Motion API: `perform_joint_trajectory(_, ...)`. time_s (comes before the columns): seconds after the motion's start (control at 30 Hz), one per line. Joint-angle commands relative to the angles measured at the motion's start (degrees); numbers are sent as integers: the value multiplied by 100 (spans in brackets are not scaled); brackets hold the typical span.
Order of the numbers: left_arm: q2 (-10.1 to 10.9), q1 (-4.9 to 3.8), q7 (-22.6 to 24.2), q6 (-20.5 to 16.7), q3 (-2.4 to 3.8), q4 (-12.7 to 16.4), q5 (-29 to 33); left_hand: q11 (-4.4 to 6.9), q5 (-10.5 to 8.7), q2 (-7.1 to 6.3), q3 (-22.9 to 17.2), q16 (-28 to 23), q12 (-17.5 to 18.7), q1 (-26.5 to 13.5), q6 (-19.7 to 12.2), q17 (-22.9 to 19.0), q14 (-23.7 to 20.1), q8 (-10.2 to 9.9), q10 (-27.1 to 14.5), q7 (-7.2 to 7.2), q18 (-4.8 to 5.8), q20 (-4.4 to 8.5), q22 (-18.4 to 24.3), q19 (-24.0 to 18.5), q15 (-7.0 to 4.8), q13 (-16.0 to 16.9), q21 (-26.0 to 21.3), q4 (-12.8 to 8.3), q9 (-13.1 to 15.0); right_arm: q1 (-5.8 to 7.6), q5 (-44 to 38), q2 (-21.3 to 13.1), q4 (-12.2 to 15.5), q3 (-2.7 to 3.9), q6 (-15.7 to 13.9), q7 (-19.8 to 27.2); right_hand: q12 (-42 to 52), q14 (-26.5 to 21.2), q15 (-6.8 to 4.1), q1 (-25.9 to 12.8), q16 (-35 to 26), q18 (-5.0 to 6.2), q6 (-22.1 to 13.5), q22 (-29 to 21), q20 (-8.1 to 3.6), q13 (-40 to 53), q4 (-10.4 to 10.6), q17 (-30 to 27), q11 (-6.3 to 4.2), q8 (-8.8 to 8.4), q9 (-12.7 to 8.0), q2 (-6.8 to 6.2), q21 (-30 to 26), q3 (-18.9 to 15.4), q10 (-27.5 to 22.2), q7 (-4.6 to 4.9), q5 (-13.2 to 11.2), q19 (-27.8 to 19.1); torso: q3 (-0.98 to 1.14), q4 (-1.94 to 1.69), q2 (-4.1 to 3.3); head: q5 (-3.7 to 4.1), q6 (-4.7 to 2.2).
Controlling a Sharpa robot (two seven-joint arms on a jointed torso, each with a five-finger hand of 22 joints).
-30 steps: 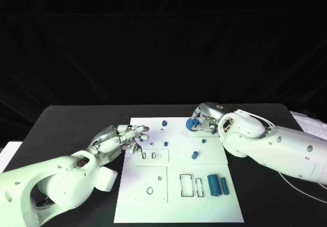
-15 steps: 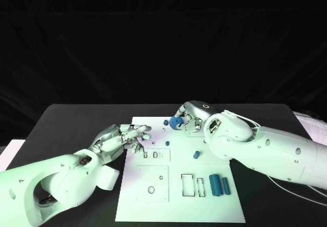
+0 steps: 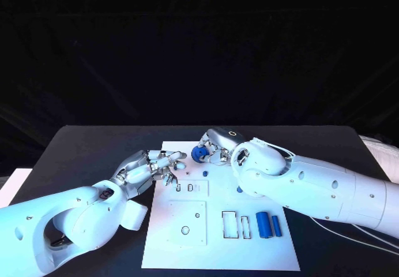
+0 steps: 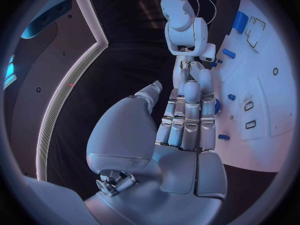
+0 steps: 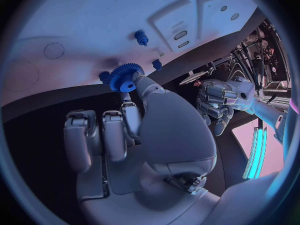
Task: Assemble the parts on the task board
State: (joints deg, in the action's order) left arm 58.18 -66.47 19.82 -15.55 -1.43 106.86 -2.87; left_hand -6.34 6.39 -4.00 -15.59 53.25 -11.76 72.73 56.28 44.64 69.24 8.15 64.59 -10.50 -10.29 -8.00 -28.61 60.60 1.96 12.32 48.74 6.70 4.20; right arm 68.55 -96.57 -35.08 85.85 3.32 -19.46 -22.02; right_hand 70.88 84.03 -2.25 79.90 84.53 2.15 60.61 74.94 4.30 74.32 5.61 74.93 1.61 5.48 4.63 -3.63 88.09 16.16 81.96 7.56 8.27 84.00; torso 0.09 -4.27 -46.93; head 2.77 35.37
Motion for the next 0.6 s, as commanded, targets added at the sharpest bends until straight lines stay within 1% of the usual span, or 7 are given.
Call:
perform_joint_trajectory(0.03,-10,-6,24,125,4,3,-21,-4,-14,17,-2,-36,19,30,-35,-5,-50,-31,-53,-14,-16,-3,-6,-40,8,9,-12,-47,-7,1,-101,45,-65,-9,162,-2,-33,408,2,-60,-26,-109,145,1069,-17,-34,5,591,14,8,41,-13,13,38,-28,-75,18,295,3,9,4,0,13)
perform_joint_trajectory(0.13,-15,-6,25,127,4,0,-21,-4,-14,17,-2,-36,19,30,-35,-5,-50,-31,-53,-14,-16,-3,-6,-40,8,9,-12,-47,-7,0,-101,90,-105,-20,211,-5,-37,407,5,-73,-29,-109,140,1068,-14,-34,4,588,17,0,39,-22,12,44,-30,-72,15,293,3,14,6,2,17)
perform_joint_trajectory(0.23,-25,-6,26,130,4,-6,-21,-4,-14,17,-2,-36,19,30,-35,-5,-50,-31,-53,-14,-16,-3,-6,-40,8,9,-12,-47,-7,-1,-95,130,-128,-31,268,2,-48,406,9,-99,-32,-108,133,1065,-11,-38,6,584,22,-14,37,-38,11,51,-35,-66,5,291,5,7,5,8,32)
perform_joint_trajectory(0.43,-32,-6,28,126,4,-15,-21,-4,-14,17,-2,-36,19,30,-35,-5,-50,-31,-53,-14,-16,-3,-6,-40,8,9,-12,-47,-7,-5,-117,168,-167,-57,319,-46,-92,402,19,-161,-47,-103,111,1046,-1,-61,9,565,34,-52,30,-86,2,58,-54,-52,-23,277,5,7,7,16,42)
perform_joint_trajectory(0.57,-30,-6,27,126,4,-14,-21,-4,-14,17,-2,-36,19,30,-35,-5,-50,-31,-53,-14,-16,-3,-6,-40,8,9,-12,-47,-7,-6,-155,168,-214,-63,276,-74,-136,398,30,-220,-61,-99,73,1028,8,-86,20,546,49,-91,20,-124,-6,53,-74,-34,-20,264,1,8,8,23,48)
perform_joint_trajectory(0.6,-29,-6,28,124,4,-14,-21,-4,-14,17,-2,-36,19,30,-35,-5,-50,-31,-53,-14,-16,-3,-6,-40,8,9,-12,-47,-7,-6,-160,167,-225,-64,242,-75,-161,396,41,-252,-65,-98,9,1022,14,-100,29,541,64,-132,5,-146,-9,49,-86,-13,-6,260,0,8,8,23,48)
